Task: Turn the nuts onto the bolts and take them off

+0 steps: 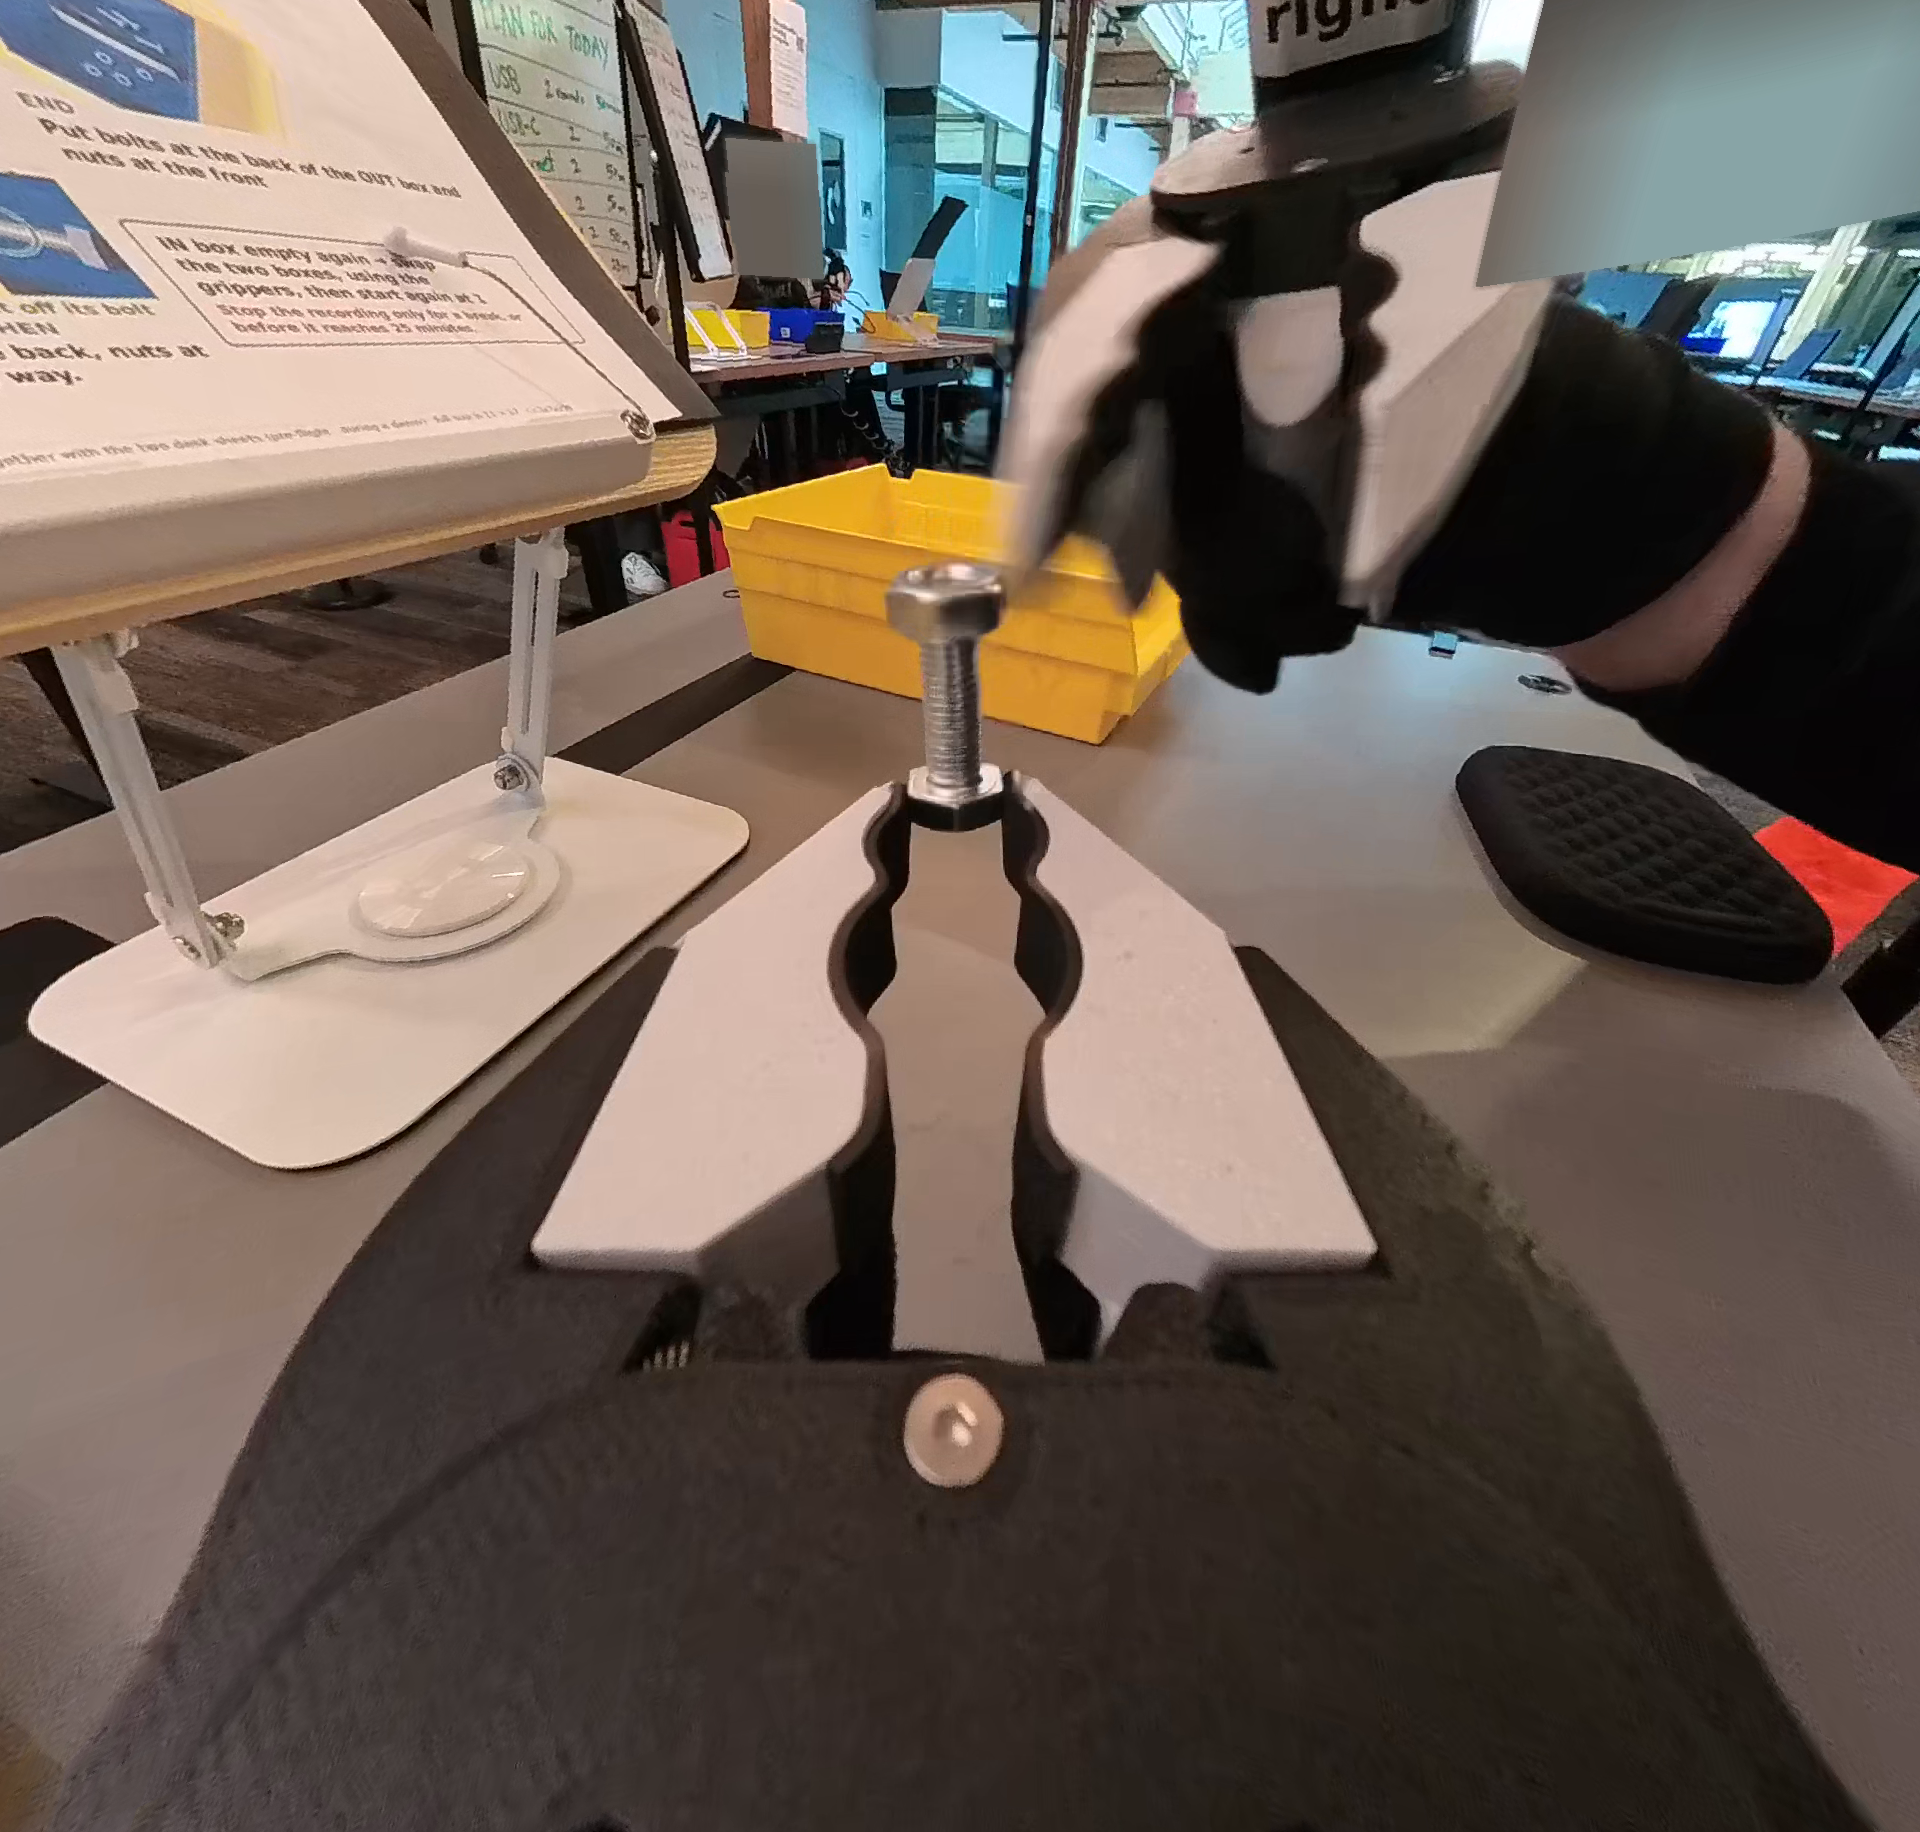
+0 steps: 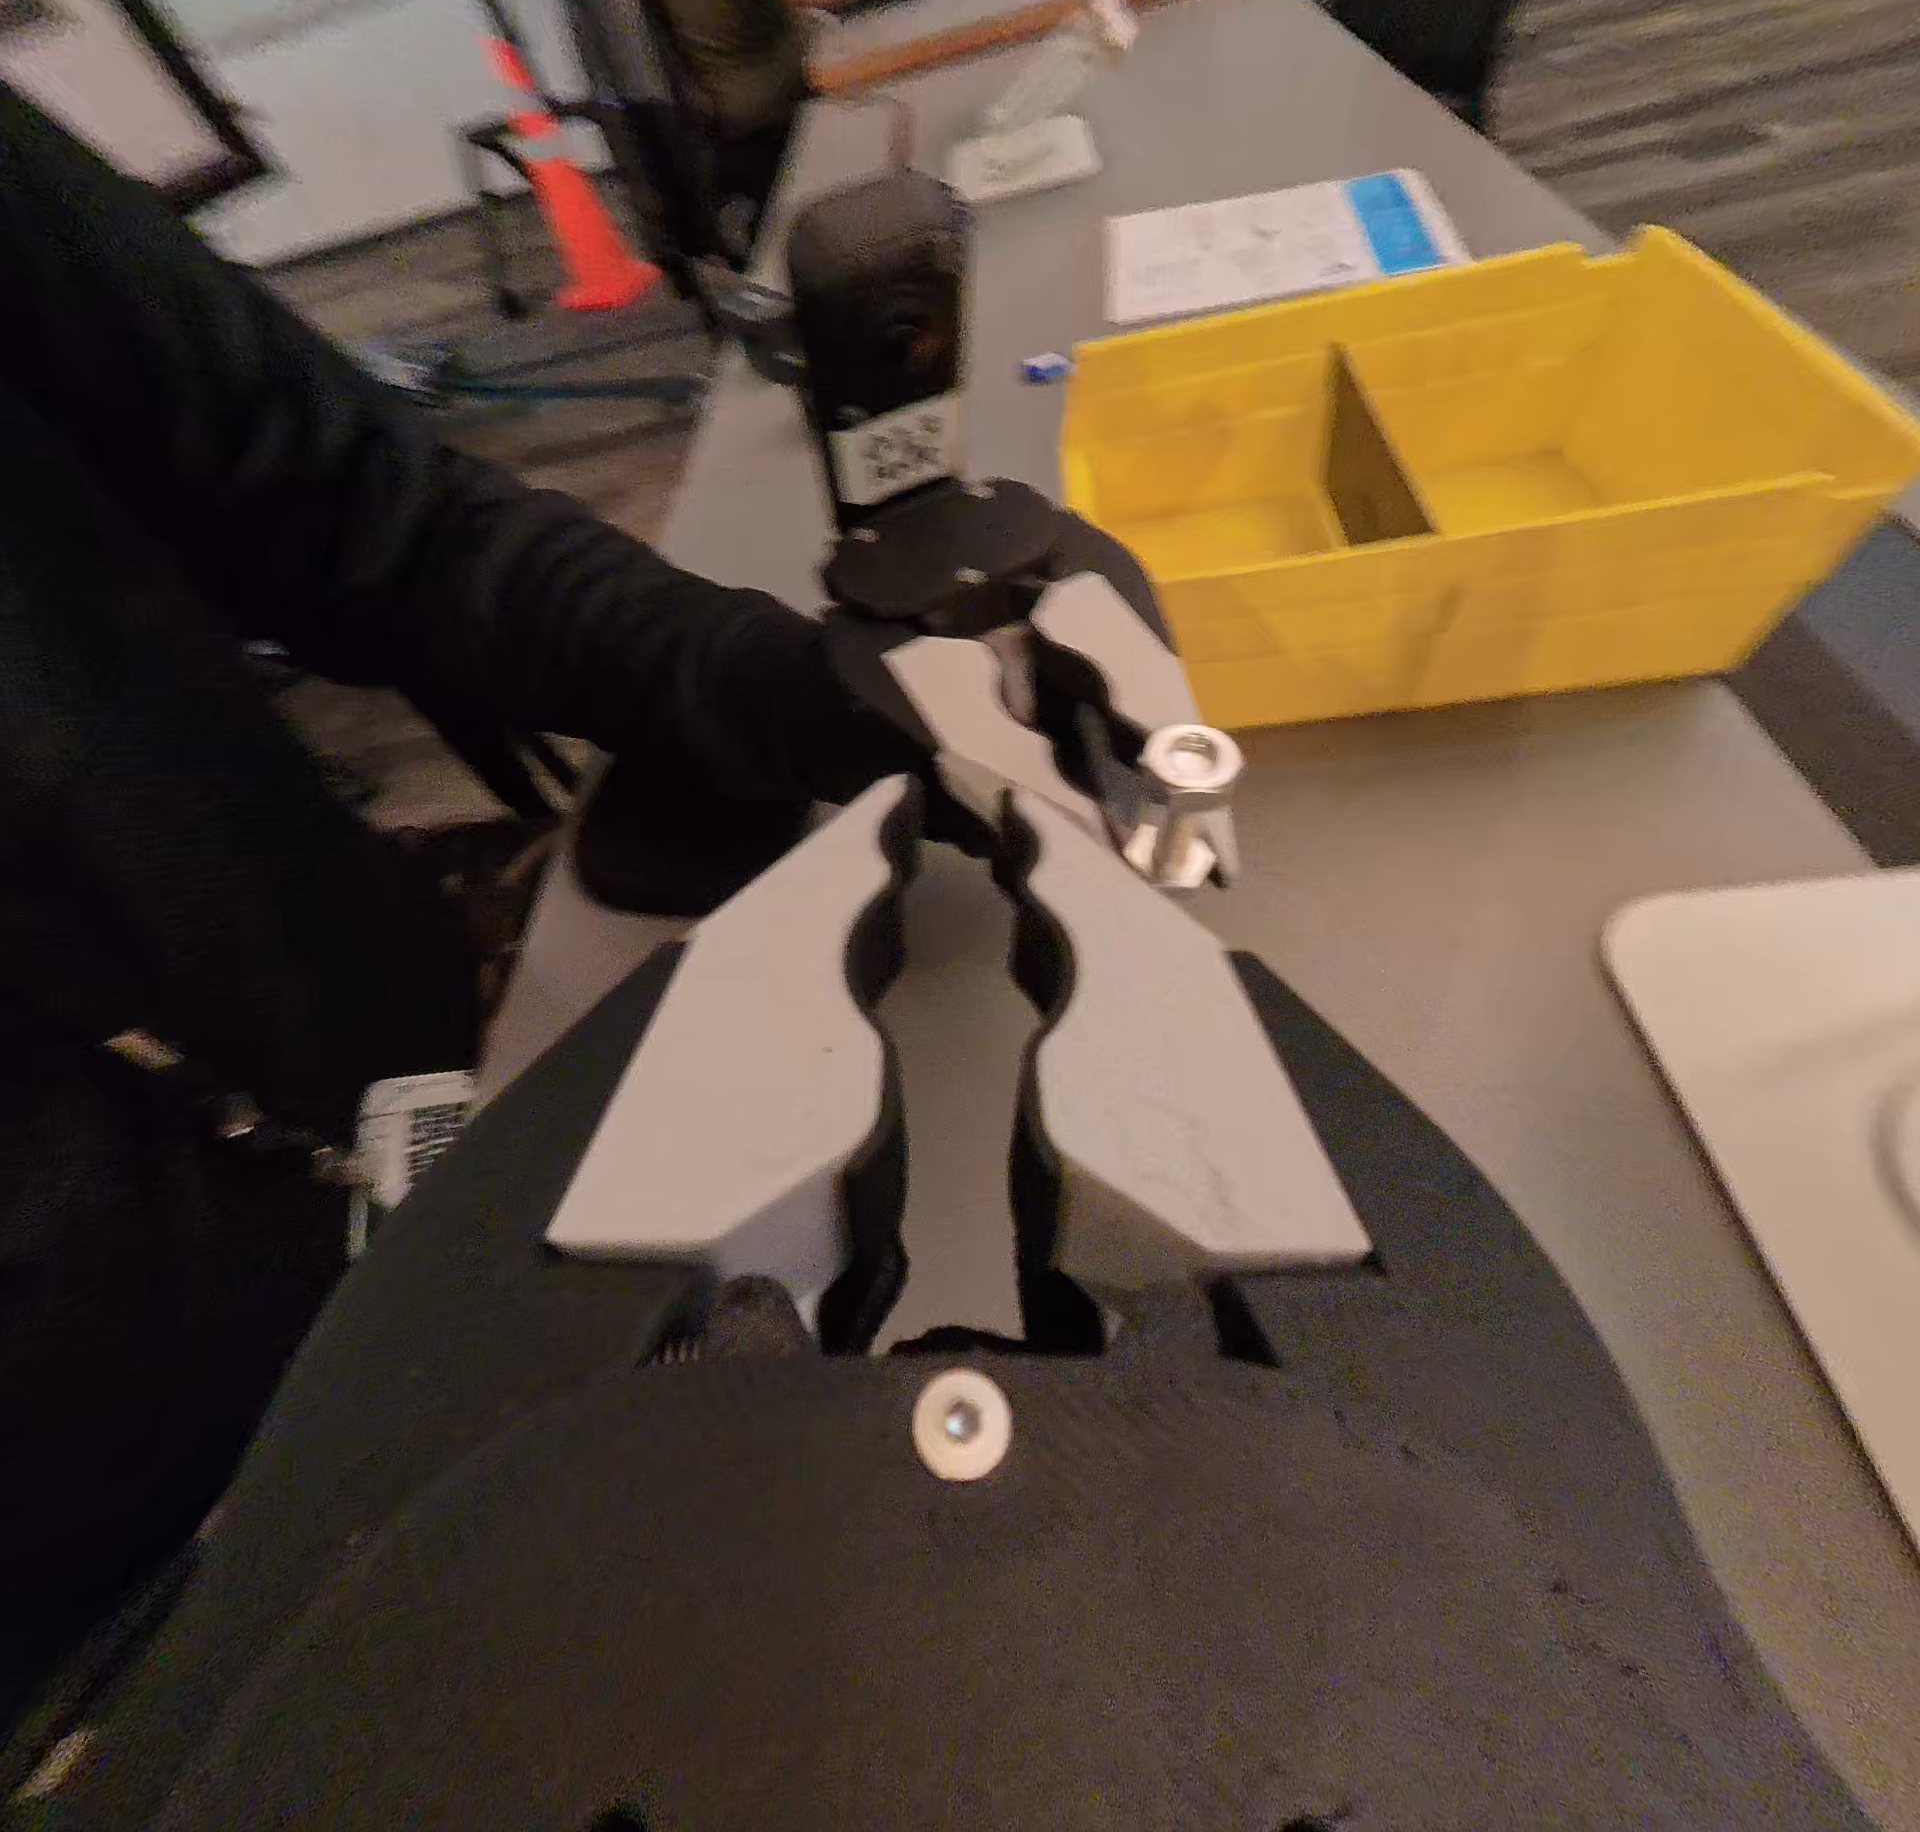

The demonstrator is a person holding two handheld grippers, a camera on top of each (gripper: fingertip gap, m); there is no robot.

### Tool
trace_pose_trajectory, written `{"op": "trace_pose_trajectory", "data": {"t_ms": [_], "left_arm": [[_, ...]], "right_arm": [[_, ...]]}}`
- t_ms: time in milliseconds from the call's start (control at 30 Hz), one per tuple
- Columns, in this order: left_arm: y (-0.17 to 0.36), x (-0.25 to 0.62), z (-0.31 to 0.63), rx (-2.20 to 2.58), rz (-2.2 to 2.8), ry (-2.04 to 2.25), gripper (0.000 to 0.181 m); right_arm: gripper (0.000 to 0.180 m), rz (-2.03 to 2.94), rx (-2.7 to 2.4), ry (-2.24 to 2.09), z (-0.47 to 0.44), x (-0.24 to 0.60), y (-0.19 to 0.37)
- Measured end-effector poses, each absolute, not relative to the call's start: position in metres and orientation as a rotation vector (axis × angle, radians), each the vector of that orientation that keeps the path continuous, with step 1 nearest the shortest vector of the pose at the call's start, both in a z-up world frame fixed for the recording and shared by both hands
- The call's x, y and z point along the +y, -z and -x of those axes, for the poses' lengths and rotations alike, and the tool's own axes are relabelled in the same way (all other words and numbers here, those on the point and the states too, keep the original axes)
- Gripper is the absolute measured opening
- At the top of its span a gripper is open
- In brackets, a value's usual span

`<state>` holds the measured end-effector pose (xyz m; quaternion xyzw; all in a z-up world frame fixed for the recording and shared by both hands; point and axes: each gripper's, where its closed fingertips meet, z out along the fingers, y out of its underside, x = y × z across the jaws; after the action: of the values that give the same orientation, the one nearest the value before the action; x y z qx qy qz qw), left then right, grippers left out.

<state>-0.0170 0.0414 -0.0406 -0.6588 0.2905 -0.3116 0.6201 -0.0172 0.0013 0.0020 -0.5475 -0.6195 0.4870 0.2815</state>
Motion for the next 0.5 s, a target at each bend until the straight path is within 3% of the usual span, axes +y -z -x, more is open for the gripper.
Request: {"op": "trace_pose_trajectory", "data": {"t_ms": [67,167,333,367,467,500], "left_arm": [[0.039,0.042,0.018,0.656,1.510,0.724,0.016],[0.039,0.042,0.017,0.660,1.509,0.722,0.016],[0.039,0.041,0.015,0.666,1.512,0.720,0.016],[0.040,0.042,0.016,0.663,1.514,0.720,0.016],[0.041,0.043,0.018,0.658,1.521,0.718,0.016],[0.041,0.043,0.018,0.661,1.520,0.714,0.016]], "right_arm": [[0.022,1.447,-1.618,-1.354,0.014,0.002,-0.010],[0.059,1.501,-1.507,-1.289,0.017,0.025,-0.009],[0.061,1.466,-1.547,-1.263,0.024,0.019,-0.001],[0.059,1.460,-1.553,-1.274,0.024,0.017,-0.001],[0.007,1.384,-1.627,-1.406,0.014,-0.005,-0.007],[0.009,1.374,-1.625,-1.433,0.012,-0.006,-0.009]]}}
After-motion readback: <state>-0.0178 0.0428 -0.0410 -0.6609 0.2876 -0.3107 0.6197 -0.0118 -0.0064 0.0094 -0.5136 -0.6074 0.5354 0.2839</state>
